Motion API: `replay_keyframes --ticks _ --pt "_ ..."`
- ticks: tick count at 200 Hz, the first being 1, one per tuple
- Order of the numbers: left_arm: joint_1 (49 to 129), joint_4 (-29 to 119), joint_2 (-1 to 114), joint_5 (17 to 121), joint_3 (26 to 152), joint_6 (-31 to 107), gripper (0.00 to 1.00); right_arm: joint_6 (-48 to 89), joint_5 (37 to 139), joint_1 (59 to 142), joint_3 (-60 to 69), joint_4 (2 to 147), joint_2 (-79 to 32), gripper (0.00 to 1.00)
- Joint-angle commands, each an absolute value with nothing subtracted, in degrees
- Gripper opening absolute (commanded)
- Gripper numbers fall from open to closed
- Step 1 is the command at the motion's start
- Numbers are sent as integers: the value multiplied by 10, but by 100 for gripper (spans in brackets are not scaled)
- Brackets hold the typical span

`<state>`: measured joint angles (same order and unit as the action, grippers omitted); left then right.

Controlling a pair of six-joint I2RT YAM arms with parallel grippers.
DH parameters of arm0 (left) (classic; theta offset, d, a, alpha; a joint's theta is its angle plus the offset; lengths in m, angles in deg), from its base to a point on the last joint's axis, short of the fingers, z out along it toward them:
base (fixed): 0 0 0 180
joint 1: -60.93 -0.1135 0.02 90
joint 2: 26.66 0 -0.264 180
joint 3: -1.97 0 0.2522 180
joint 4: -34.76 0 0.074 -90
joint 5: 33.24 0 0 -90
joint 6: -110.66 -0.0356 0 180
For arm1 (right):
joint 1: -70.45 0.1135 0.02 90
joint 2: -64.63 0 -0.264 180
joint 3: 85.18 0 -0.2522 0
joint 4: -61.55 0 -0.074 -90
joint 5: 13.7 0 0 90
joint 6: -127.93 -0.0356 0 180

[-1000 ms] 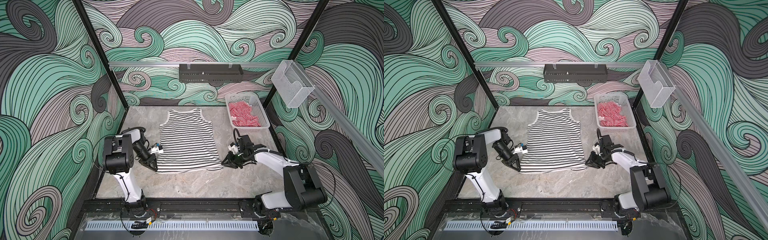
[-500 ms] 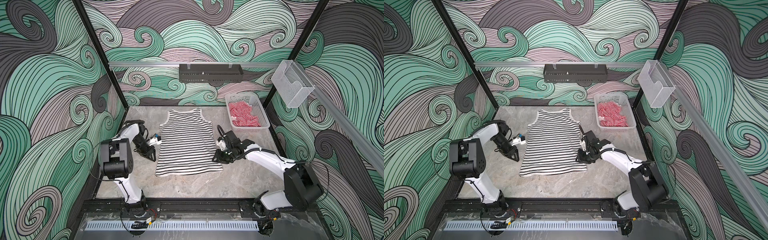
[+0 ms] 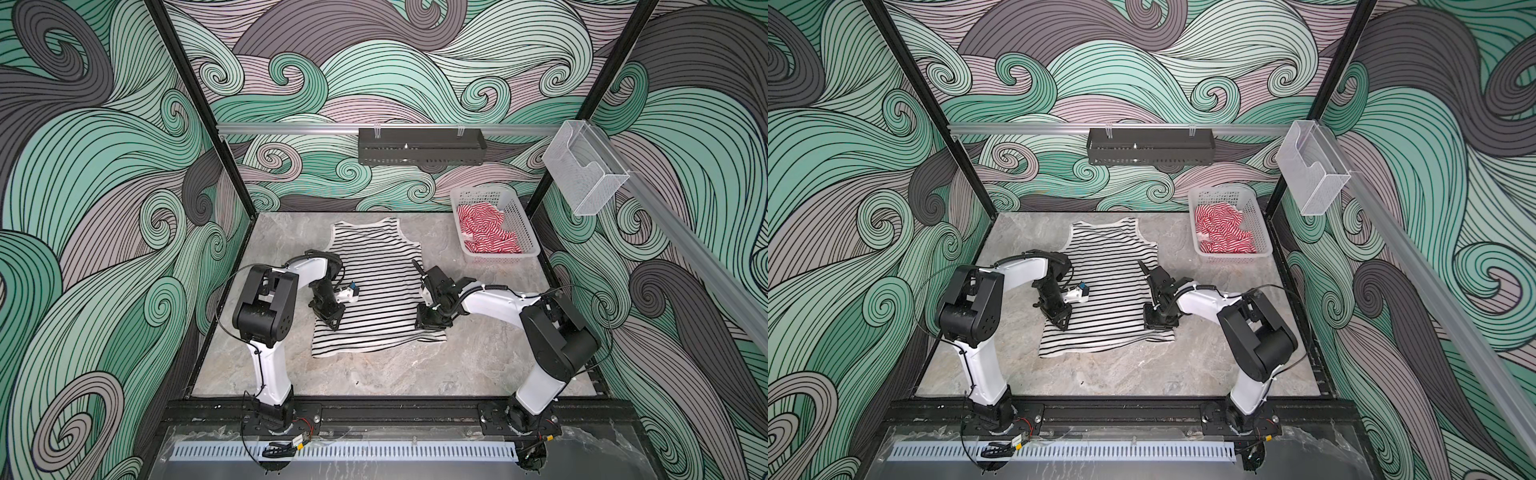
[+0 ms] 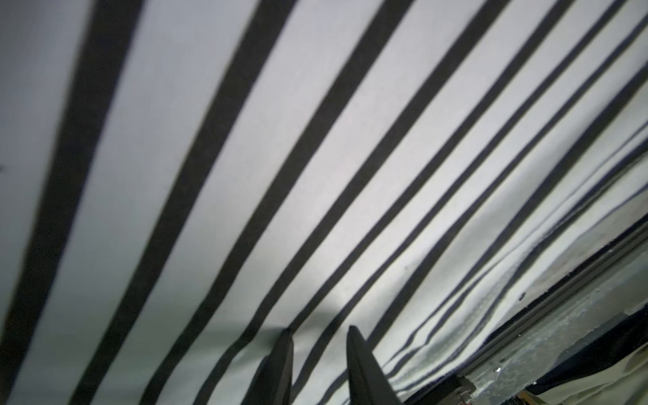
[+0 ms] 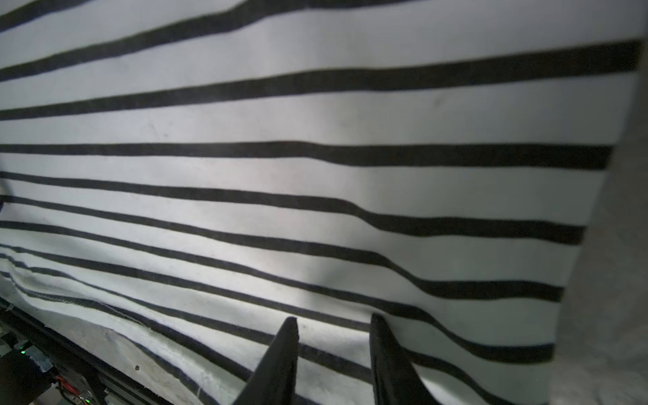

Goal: Fold and stack tank tops
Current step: Rotate the tank top at the center of the table.

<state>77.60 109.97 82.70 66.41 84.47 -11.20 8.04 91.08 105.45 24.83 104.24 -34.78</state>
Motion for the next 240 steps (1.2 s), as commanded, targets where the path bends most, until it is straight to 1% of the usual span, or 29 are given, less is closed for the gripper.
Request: replay_keyframes --ticks 1,20,41,56,67,83,103,121,143,186,211,240 --pt "813 1096 818 613 805 -109 31 113 843 1026 232 1085 -385 40" --pt "851 1119 808 624 788 -107 31 138 808 993 201 1104 -419 42" --pt "901 1155 808 677 788 -106 31 156 761 956 145 1117 -453 43" --pt "931 1189 807 719 800 -125 31 163 722 951 94 1140 -470 44" --pt "933 1195 796 723 814 -132 31 167 700 961 62 1158 -469 44" --pt "910 1172 773 672 841 -118 31 170 688 994 52 1153 -440 46" --pt "837 1147 775 645 917 -89 32 161 711 1051 51 1143 -415 48" --pt "770 1116 814 624 1003 -46 32 134 757 1097 51 1131 -416 48" --pt "723 1070 882 588 1095 -7 32 99 793 1143 61 1104 -419 48" --pt "709 1063 1054 540 1314 20 34 48 844 1196 88 1054 -427 48" --pt "708 1116 1156 531 1462 26 34 35 849 1211 112 1039 -423 49" --pt "704 1127 1205 516 1526 10 34 25 846 1211 150 1030 -414 49"
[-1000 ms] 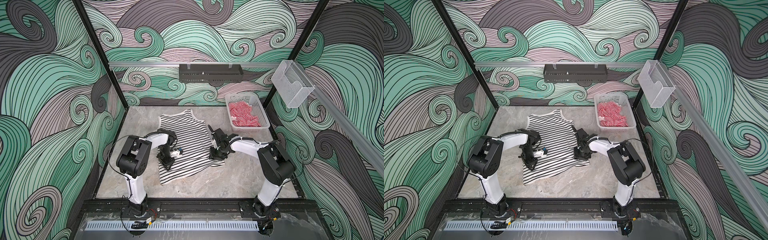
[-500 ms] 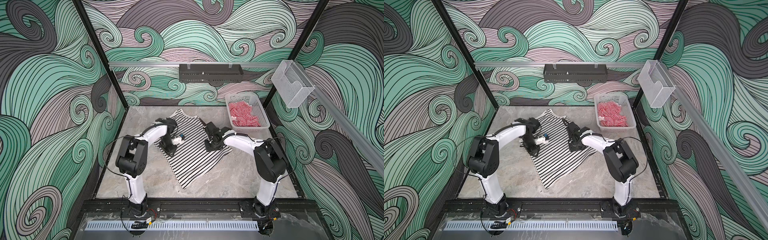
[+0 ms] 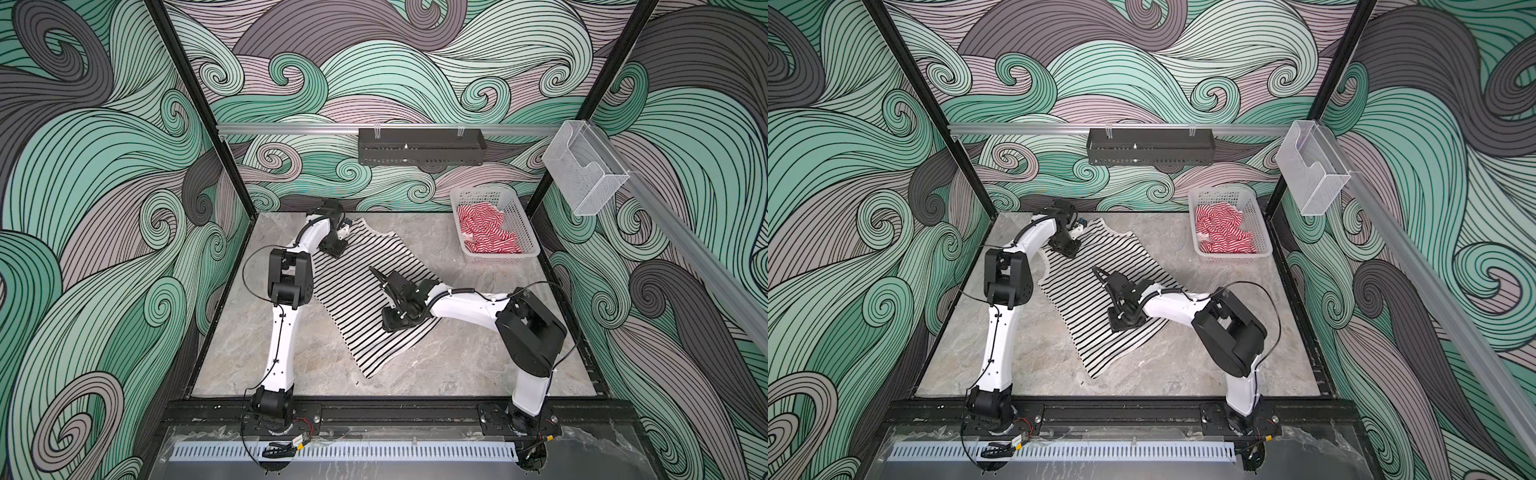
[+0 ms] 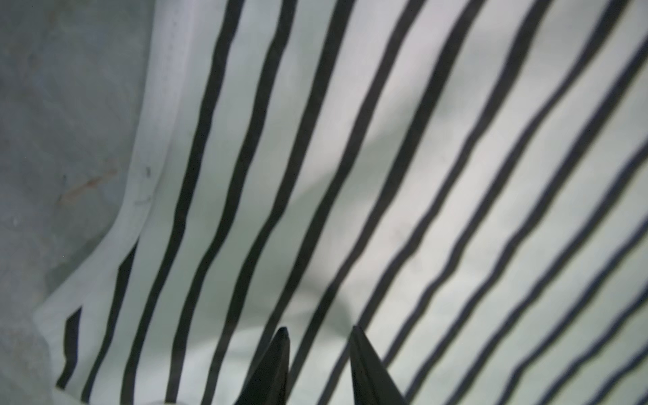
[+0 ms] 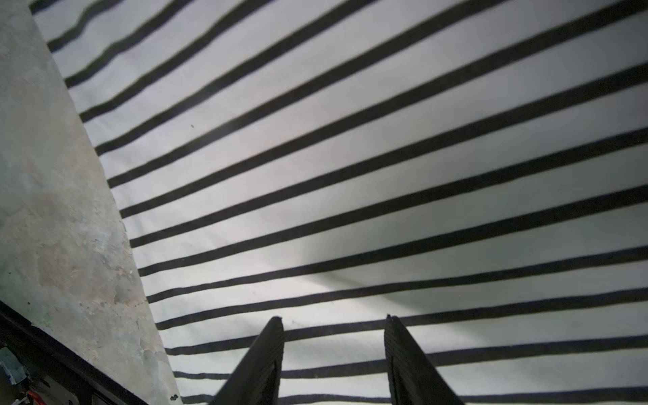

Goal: Fold and stack tank tops
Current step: Rotate the tank top at the center of the table.

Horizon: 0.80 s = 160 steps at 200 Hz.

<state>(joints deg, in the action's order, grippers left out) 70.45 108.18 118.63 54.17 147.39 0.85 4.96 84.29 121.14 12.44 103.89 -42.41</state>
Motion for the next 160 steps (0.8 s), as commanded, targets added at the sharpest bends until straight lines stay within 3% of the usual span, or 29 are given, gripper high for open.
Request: replay_keyframes --ticks 1,36,80,160 --pt "704 1127 1206 515 1526 10 34 25 845 1212 151 1030 -414 49" --pt "699 1129 1201 489 1487 7 35 28 836 1192 182 1034 -415 49" --pt "674 1129 1145 484 1364 14 35 50 915 1086 218 998 -425 49" --pt "668 1096 948 535 1053 15 33 130 964 954 73 1033 -535 50"
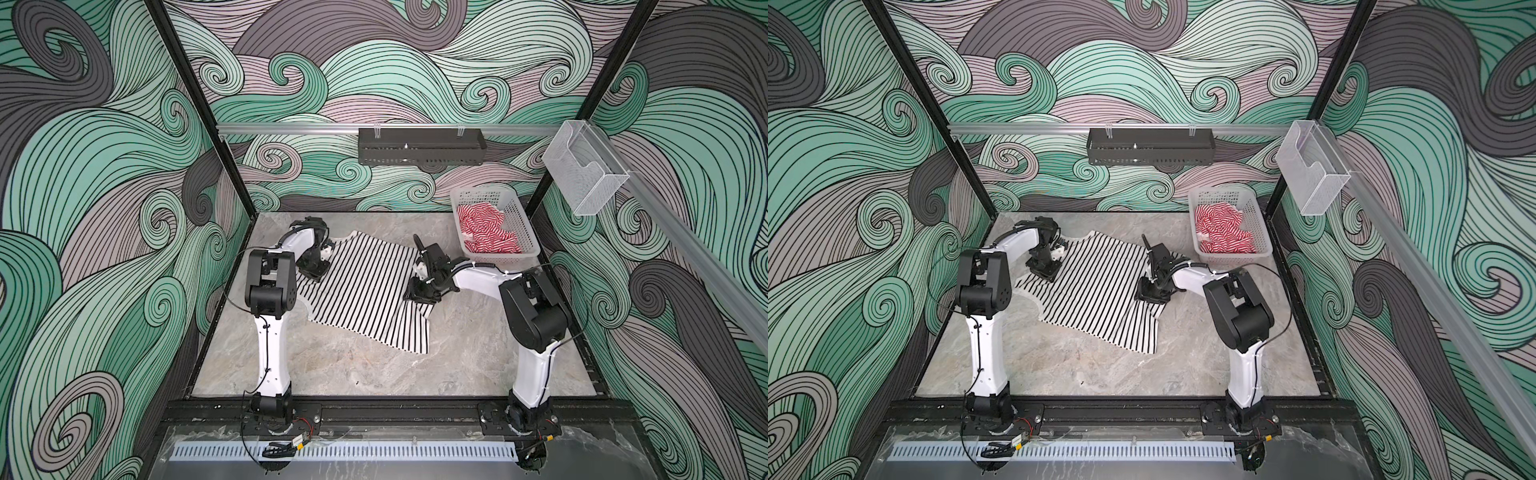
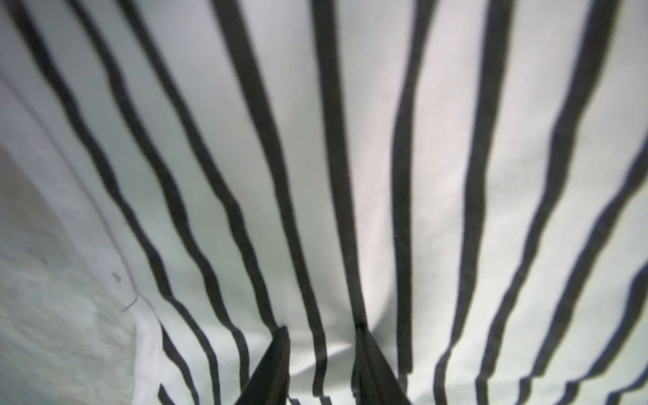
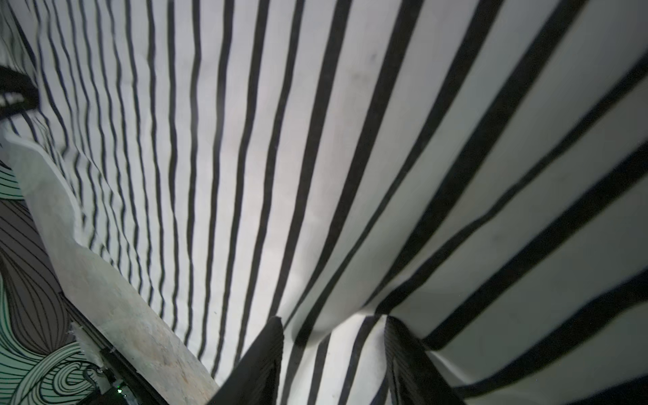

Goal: Fold and stack tank tops
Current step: Rotate the tank top at the center of the table, then smooth out the tank top at the center of the table.

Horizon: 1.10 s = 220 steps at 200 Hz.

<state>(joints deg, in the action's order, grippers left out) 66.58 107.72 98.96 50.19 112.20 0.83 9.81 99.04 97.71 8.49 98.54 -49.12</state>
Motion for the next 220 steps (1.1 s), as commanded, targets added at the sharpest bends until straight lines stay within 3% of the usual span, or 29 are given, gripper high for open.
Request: replay_keyframes --ticks 1,29,56,106,140,175,220 --pt "668 1096 945 536 1050 15 33 131 963 954 71 1034 -535 50" --pt "673 1123 889 579 975 -1 33 150 931 947 31 1073 -532 50" --pt "674 1090 830 541 924 -1 33 147 951 951 48 1065 -486 50" --pt "675 1081 747 499 940 33 34 144 925 963 138 1077 -385 51" --pt "683 1097 697 556 946 21 35 147 891 961 178 1080 -357 51" --pt "719 1079 663 590 901 4 35 150 887 961 187 1076 -373 51" --pt "776 1056 653 563 836 -5 35 154 806 961 220 1099 -355 51"
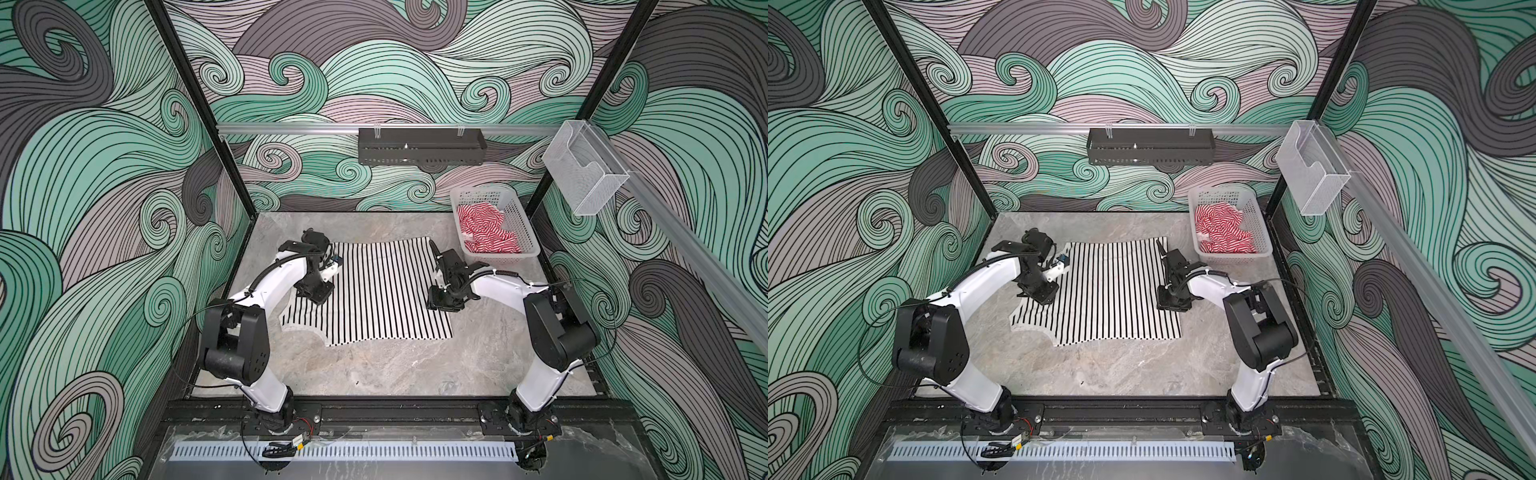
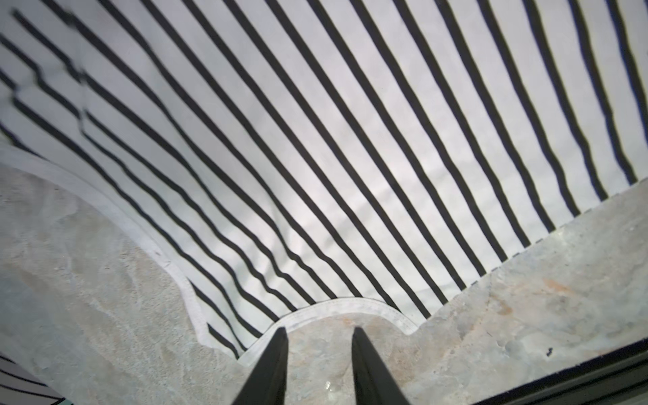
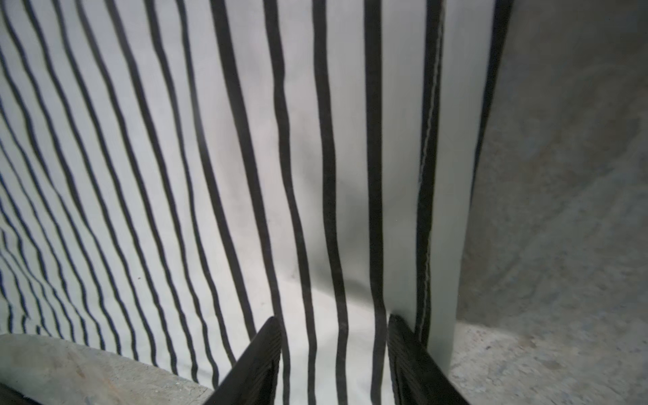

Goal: Fold and stack tank tops
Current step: Smooth out the tank top at the center of the table, then fold the tank top at the center of the table.

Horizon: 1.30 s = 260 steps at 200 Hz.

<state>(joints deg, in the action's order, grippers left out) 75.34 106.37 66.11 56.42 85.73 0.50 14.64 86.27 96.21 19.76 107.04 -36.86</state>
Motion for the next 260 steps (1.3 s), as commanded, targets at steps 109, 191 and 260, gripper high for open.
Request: replay_keyframes --ticks 109,191,260 --pt "876 986 553 549 683 -54 40 122 832 982 303 1154 -174 62" --pt "917 921 506 547 613 -46 48 48 895 980 406 1056 -167 46" --pt "919 903 470 546 574 -48 49 51 894 967 405 1043 -215 32"
